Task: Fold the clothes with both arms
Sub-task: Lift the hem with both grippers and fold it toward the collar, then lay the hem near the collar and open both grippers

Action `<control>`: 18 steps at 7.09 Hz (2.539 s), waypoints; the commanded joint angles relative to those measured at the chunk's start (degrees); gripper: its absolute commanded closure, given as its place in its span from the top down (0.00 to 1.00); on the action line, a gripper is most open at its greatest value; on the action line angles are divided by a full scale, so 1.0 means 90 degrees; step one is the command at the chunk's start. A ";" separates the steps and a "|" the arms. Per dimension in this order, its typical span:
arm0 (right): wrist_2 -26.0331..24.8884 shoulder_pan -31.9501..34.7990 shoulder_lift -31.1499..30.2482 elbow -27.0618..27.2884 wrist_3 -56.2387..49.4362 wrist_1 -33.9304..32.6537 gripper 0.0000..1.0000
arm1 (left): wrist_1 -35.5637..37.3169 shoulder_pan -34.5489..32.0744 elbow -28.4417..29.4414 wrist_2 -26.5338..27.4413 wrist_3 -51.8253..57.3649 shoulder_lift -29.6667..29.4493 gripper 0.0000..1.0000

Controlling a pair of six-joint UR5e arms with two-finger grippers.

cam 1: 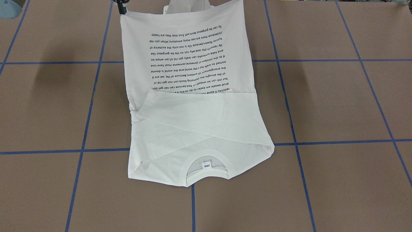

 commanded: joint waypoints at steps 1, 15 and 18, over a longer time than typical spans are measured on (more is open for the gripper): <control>0.0157 0.1088 0.0507 -0.0586 -0.1131 0.0148 0.00 | 0.0677 -0.0795 0.0872 -0.0113 0.1031 -0.0788 0.00; 0.0607 0.3848 0.1661 -0.6741 -0.3332 0.4545 0.00 | -0.2465 -0.2772 0.6586 0.1186 0.2559 -0.1755 0.00; 0.0616 0.3809 0.1759 -0.7083 -0.3353 0.4662 0.00 | -0.2692 -0.2723 0.6794 0.1167 0.2549 -0.1824 0.00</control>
